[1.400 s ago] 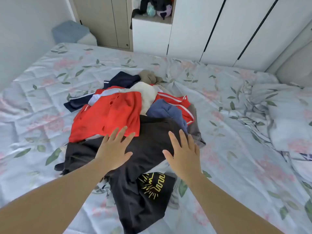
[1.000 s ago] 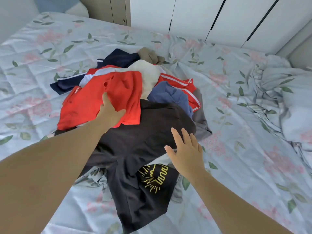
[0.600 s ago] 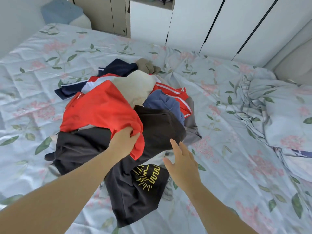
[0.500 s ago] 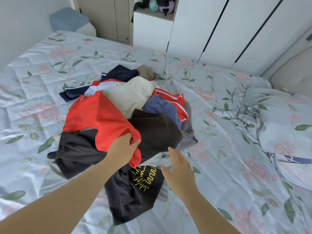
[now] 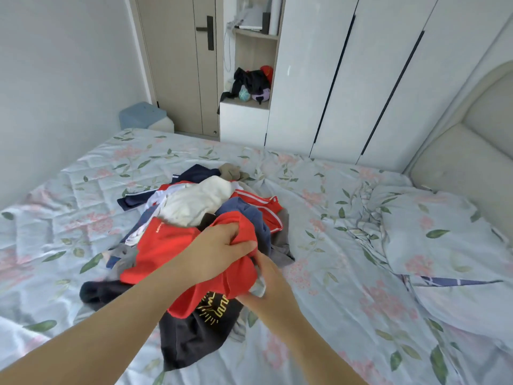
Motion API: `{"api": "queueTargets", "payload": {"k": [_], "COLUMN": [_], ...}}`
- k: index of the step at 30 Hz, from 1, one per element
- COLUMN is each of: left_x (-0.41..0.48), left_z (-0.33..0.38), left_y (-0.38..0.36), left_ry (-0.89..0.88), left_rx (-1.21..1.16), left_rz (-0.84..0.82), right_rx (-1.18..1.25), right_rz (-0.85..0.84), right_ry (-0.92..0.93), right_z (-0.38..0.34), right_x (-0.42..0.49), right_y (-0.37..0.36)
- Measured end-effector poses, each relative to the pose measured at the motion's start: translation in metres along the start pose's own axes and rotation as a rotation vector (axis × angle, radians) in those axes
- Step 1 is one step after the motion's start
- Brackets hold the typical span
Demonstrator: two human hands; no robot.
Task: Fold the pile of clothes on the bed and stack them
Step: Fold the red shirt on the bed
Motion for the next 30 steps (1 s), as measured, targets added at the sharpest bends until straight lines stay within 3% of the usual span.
{"api": "queueTargets", "payload": {"k": [5,10,16,18,23,25,27,28,30], "left_x": [-0.011,-0.02,-0.018,-0.016,-0.014,-0.022,-0.031,-0.036,-0.04], "left_z": [0.059,0.083,0.084,0.08,0.04,0.027,0.017,0.011,0.002], "left_y": [-0.017,-0.029,-0.011,-0.006,-0.017,-0.042,-0.078,-0.094,-0.106], "left_ry": [-0.143,-0.146,-0.2,-0.211,-0.146,-0.215,-0.238,-0.178,-0.023], "left_rx": [-0.163,-0.369,-0.436,-0.417,0.142,0.098,-0.002,-0.095,-0.332], "left_rz": [0.009,0.015,0.185,0.275,0.341,0.203,-0.056,-0.161,-0.208], "right_rx": [0.094,0.314,0.438,0.441,0.2,0.144,0.086,0.053,-0.007], "right_rz": [0.201,0.267,0.665,0.725,0.56,0.455,0.325,0.251,0.132], "right_ry": [0.064,-0.079,-0.122,-0.084,-0.087,-0.069,-0.027,-0.008,0.009], "right_z": [-0.012,0.002,0.006,0.001,0.008,0.011,0.011,0.012,0.015], "right_x": [-0.023,-0.037,-0.047,-0.048,-0.039,-0.036,-0.034,-0.034,-0.036], "right_y": [0.066,0.112,0.179,0.196,0.174,0.155,0.137,0.129,0.119]}}
Point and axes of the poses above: each hand's wrist, its own x-axis towards the middle knuckle, its own y-axis out of the back of the hand, z = x × y, the point moved 4 cm from there along x, towards the middle knuckle, and after that the axes turned 14 degrees about -x, right-handed, at the moved point
